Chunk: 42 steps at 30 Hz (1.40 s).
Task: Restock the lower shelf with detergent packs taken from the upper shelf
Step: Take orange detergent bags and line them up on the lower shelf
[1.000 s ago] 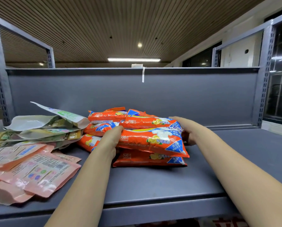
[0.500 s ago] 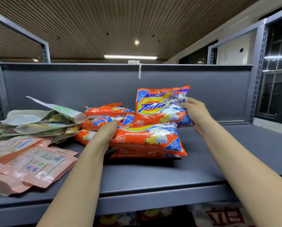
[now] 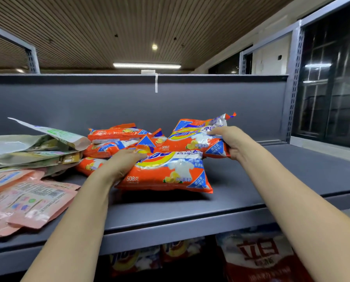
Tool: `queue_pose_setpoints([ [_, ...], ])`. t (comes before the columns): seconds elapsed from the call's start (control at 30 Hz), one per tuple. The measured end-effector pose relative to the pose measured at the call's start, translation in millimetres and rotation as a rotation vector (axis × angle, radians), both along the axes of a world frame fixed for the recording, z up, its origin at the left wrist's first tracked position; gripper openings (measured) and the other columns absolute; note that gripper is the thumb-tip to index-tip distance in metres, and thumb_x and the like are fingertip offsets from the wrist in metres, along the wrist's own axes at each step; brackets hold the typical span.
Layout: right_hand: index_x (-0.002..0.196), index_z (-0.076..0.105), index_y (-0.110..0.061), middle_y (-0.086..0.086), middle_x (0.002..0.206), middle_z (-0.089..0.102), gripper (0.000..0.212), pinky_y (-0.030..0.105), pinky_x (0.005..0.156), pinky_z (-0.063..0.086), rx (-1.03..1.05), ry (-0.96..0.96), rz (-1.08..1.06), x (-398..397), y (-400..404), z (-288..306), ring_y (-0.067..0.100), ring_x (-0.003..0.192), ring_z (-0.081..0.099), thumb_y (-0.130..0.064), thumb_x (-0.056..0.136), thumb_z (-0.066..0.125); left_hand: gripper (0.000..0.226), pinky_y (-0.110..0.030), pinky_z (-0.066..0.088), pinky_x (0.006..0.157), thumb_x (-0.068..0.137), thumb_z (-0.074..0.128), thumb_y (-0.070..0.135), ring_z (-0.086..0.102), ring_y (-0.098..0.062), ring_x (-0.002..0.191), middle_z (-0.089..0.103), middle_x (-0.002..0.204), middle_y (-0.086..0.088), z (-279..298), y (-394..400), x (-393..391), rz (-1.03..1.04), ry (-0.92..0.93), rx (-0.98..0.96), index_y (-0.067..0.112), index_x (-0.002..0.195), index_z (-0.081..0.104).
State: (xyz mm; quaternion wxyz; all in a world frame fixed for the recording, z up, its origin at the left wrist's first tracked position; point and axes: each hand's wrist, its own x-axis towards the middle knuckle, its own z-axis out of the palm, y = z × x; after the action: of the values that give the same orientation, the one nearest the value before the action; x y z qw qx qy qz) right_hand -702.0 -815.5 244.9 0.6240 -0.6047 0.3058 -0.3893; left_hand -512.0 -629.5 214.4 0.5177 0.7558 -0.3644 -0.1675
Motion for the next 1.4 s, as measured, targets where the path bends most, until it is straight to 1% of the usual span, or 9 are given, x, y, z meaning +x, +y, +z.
queue_pose_setpoints([
  [0.17, 0.072, 0.054, -0.005, 0.010, 0.059, 0.062, 0.015, 0.028, 0.044, 0.052, -0.103, -0.220, -0.075, -13.6, 13.3, -2.8, 0.020, 0.045, 0.063, 0.007, 0.081, 0.051, 0.018, -0.023, 0.055, 0.069, 0.094, 0.059, 0.027, 0.069, -0.010, 0.073, 0.074, 0.088, 0.004, -15.4, 12.4, -5.0, 0.028, -0.103, -0.009, 0.016, 0.104, 0.069],
  [0.33, 0.061, 0.044, -0.013, 0.008, 0.065, 0.049, 0.025, 0.037, 0.061, 0.041, -0.302, -0.257, -0.235, -30.2, 18.7, -17.6, 0.024, 0.067, 0.051, 0.000, 0.083, 0.047, 0.023, -0.038, 0.056, 0.080, 0.082, 0.066, 0.024, 0.068, -0.025, 0.077, 0.072, 0.095, -0.012, -21.8, 32.3, -18.5, 0.192, 0.159, -0.124, 0.011, 0.101, 0.067],
  [0.47, 0.056, 0.044, -0.016, -0.004, 0.056, 0.046, 0.024, 0.030, 0.057, 0.039, -0.366, -0.417, -0.329, -42.4, 27.9, -34.9, 0.016, 0.061, 0.045, -0.005, 0.078, 0.047, 0.026, -0.030, 0.058, 0.057, 0.083, 0.067, 0.034, 0.069, -0.023, 0.057, 0.073, 0.073, -0.011, -19.3, 45.8, -37.0, 0.140, 0.368, -0.118, 0.012, 0.094, 0.064],
  [0.6, 0.050, 0.035, -0.020, -0.017, 0.043, 0.033, 0.023, 0.018, 0.044, 0.026, -0.487, -0.409, -0.451, -61.0, 38.9, -49.1, 0.002, 0.047, 0.028, -0.014, 0.070, 0.046, 0.030, -0.039, 0.054, 0.082, 0.096, 0.051, 0.040, 0.067, -0.026, 0.084, 0.070, 0.093, -0.010, -19.1, 44.1, -53.6, 0.294, 0.110, -0.079, 0.013, 0.107, 0.060],
  [0.77, 0.049, 0.034, -0.022, -0.014, 0.043, 0.034, 0.042, 0.022, 0.046, 0.024, -0.560, -0.345, -0.552, -90.3, 37.6, -60.7, 0.004, 0.046, 0.028, -0.003, 0.083, 0.049, 0.037, -0.038, 0.038, 0.077, 0.100, 0.040, 0.037, 0.055, -0.040, 0.099, 0.064, 0.108, -0.019, -36.8, 55.7, -81.6, 0.569, -0.409, -0.237, 0.010, 0.109, 0.064],
  [0.9, 0.049, 0.030, -0.020, -0.004, 0.050, 0.028, 0.035, 0.026, 0.049, 0.020, -0.597, -0.253, -0.547, -113.3, 37.5, -75.5, 0.011, 0.051, 0.024, -0.008, 0.078, 0.047, 0.047, -0.038, 0.028, 0.068, 0.102, 0.033, 0.043, 0.055, -0.048, 0.092, 0.064, 0.100, -0.029, -53.0, 67.4, -103.3, 0.807, -0.594, -0.395, 0.006, 0.109, 0.061],
  [1.07, 0.050, 0.032, -0.020, -0.007, 0.048, 0.032, 0.037, 0.027, 0.050, 0.022, -0.553, -0.241, -0.566, -126.4, 44.7, -87.1, 0.010, 0.050, 0.026, -0.002, 0.079, 0.046, 0.056, -0.046, 0.040, 0.072, 0.099, 0.027, 0.046, 0.055, -0.051, 0.094, 0.064, 0.104, -0.031, -75.0, 86.4, -118.0, 0.931, -0.557, -0.530, 0.005, 0.117, 0.059],
  [1.3, 0.046, 0.043, -0.021, -0.019, 0.041, 0.034, 0.030, 0.015, 0.040, 0.022, -0.452, -0.432, -0.424, -149.5, 66.6, -101.5, -0.001, 0.041, 0.026, -0.003, 0.069, 0.038, 0.051, -0.039, 0.036, 0.071, 0.100, 0.032, 0.038, 0.058, -0.048, 0.094, 0.065, 0.100, -0.032, -122.7, 120.0, -128.3, 0.905, -0.558, -0.600, -0.003, 0.106, 0.062],
  [1.4, 0.056, 0.045, -0.002, -0.007, 0.054, 0.036, 0.013, 0.022, 0.046, 0.022, -0.503, -0.356, -0.319, -158.3, 77.9, -121.0, 0.004, 0.049, 0.027, -0.004, 0.066, 0.036, 0.050, -0.042, 0.038, 0.069, 0.100, 0.031, 0.036, 0.058, -0.051, 0.089, 0.064, 0.094, -0.034, -150.9, 130.1, -140.4, 0.906, -0.546, -0.520, -0.004, 0.104, 0.061],
])
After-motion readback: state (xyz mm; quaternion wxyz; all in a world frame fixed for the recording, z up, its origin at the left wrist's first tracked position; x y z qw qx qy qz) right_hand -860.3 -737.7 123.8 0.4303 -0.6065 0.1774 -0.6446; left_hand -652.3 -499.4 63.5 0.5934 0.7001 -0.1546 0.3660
